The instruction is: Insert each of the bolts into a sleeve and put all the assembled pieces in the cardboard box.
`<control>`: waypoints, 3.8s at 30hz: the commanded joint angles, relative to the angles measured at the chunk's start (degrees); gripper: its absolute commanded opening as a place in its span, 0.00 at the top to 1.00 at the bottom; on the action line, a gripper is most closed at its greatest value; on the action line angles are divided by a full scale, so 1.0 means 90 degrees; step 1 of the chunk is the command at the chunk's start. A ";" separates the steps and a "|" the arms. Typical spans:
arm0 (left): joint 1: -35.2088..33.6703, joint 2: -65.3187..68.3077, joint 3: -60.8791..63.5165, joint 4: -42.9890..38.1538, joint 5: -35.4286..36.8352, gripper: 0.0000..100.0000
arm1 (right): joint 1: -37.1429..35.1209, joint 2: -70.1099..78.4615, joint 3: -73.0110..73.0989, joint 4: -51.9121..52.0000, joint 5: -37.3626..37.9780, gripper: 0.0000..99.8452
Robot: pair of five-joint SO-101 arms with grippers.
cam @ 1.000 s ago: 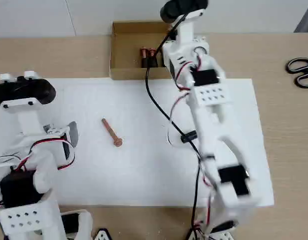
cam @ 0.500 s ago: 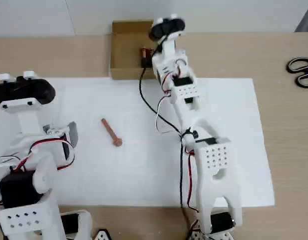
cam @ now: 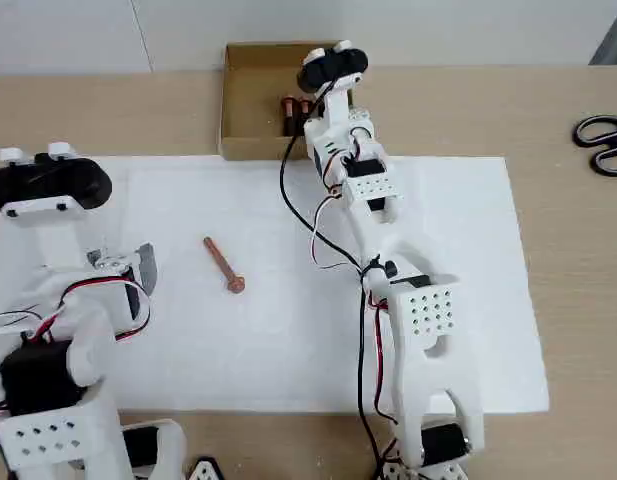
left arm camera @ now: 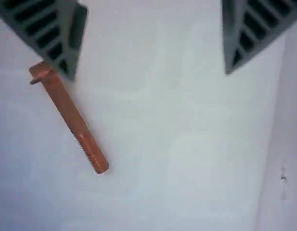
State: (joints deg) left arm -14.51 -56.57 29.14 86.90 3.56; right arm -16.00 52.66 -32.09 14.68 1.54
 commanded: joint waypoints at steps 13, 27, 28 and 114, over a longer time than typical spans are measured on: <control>0.0010 -0.0049 -0.0024 -0.0059 -0.0020 0.81 | 0.0112 -0.0728 -0.1709 0.1783 0.0664 0.72; 0.0010 -0.0049 -0.0024 0.0068 -0.0020 0.81 | 0.0132 -0.3785 -0.2237 0.7350 0.0654 0.72; 0.0010 -0.0049 -0.0024 0.0088 -0.0020 0.81 | 0.0132 -0.3990 -0.2237 0.7712 0.0645 0.72; -0.0020 -0.0059 -0.0024 0.0283 -0.0010 0.81 | 0.0122 -0.6774 0.5118 0.6002 -0.5499 0.72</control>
State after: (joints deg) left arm -14.51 -56.57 29.14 89.27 3.56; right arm -14.77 -8.09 13.71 70.95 -45.23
